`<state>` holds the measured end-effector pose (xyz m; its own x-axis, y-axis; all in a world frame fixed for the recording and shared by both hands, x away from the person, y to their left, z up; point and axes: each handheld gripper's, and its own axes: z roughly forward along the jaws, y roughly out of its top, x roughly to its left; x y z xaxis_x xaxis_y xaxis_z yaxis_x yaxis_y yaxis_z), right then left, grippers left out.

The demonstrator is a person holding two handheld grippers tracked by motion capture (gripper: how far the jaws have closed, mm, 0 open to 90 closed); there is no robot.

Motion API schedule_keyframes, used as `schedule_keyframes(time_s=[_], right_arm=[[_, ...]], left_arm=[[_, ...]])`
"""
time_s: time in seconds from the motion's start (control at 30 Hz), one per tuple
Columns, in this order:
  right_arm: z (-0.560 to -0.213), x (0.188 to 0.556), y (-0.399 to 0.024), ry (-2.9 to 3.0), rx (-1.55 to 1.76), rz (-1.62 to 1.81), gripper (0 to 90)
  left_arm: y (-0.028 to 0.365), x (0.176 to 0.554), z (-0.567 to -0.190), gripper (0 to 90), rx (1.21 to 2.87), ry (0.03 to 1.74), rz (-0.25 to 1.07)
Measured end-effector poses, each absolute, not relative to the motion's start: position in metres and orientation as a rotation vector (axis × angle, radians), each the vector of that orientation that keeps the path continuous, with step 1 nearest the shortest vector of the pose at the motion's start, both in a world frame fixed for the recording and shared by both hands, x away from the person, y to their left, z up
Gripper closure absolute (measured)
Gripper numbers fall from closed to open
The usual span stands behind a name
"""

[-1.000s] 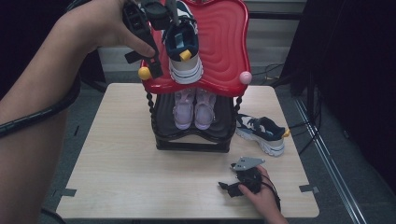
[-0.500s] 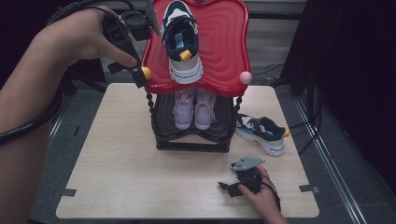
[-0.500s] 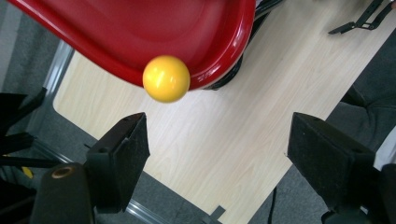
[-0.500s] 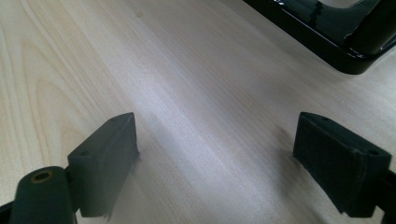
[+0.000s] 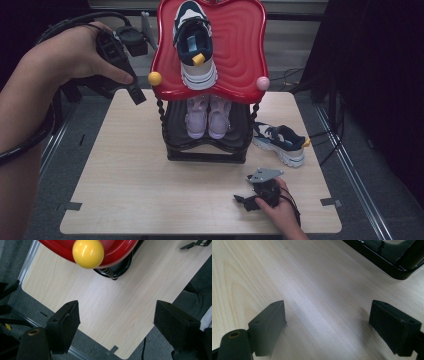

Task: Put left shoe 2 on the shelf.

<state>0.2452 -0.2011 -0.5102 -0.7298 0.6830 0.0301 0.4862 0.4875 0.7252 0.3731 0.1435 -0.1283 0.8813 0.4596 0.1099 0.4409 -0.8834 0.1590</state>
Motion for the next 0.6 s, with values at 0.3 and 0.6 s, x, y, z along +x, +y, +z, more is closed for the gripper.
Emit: schedule_keyframes(time_s=[0.3, 0.6], right_arm=[[-0.510, 0.245, -0.201, 2.476, 0.995, 1.078, 13.3], [-0.510, 0.245, -0.201, 2.476, 0.995, 1.077, 13.3]], left_arm=[[0.155, 0.368, -0.140, 20.7, 2.924, 0.727, 0.219], [0.171, 0.363, -0.154, 20.9, 2.925, 0.765, 0.211]])
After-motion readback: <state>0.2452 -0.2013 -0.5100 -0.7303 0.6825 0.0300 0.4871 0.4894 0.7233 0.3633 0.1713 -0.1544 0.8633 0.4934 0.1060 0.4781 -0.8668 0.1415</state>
